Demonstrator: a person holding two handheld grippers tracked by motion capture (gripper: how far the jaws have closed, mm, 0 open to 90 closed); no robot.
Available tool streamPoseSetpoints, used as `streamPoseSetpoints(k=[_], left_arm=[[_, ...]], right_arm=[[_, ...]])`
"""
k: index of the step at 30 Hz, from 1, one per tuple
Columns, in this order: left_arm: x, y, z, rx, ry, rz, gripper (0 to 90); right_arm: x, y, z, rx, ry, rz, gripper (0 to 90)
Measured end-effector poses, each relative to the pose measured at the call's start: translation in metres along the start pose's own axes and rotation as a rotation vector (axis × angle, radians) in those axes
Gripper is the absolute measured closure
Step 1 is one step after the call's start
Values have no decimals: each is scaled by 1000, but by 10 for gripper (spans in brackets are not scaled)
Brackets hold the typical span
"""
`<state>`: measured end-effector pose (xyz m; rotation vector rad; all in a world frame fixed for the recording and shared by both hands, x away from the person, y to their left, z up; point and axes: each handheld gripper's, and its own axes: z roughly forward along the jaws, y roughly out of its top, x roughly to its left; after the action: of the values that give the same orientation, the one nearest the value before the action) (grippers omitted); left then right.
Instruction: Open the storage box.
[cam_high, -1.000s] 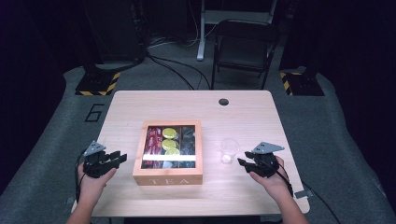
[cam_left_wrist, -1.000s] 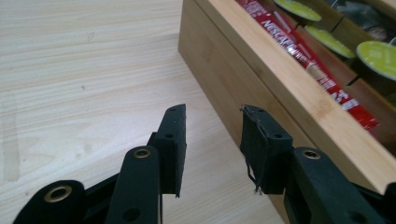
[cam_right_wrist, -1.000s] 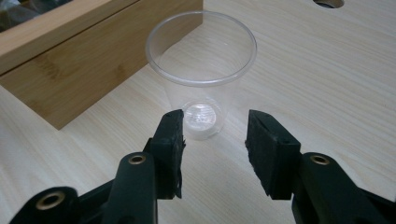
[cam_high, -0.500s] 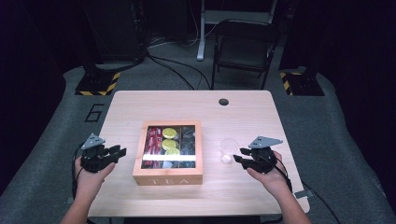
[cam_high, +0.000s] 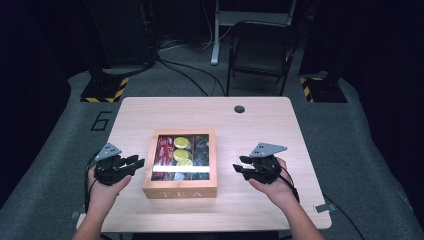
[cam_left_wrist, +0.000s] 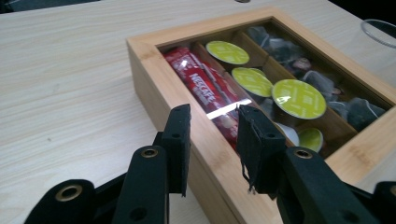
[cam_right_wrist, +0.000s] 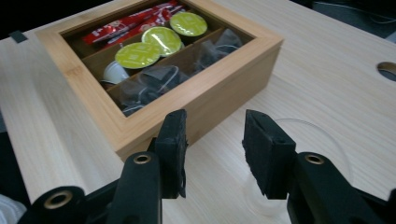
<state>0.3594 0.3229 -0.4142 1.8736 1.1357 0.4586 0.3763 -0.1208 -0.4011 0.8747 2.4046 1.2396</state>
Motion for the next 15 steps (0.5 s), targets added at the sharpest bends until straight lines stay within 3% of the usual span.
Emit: streamPoseSetpoints(k=[9,15], left_arm=[[-15,-17,-14,-3,-45,62,645],[-18,-34,-27,-14,-36,84,637]], right_arm=[[25,0,13,12,74,-53,587],[41,-9,24,31,113,-97,634]])
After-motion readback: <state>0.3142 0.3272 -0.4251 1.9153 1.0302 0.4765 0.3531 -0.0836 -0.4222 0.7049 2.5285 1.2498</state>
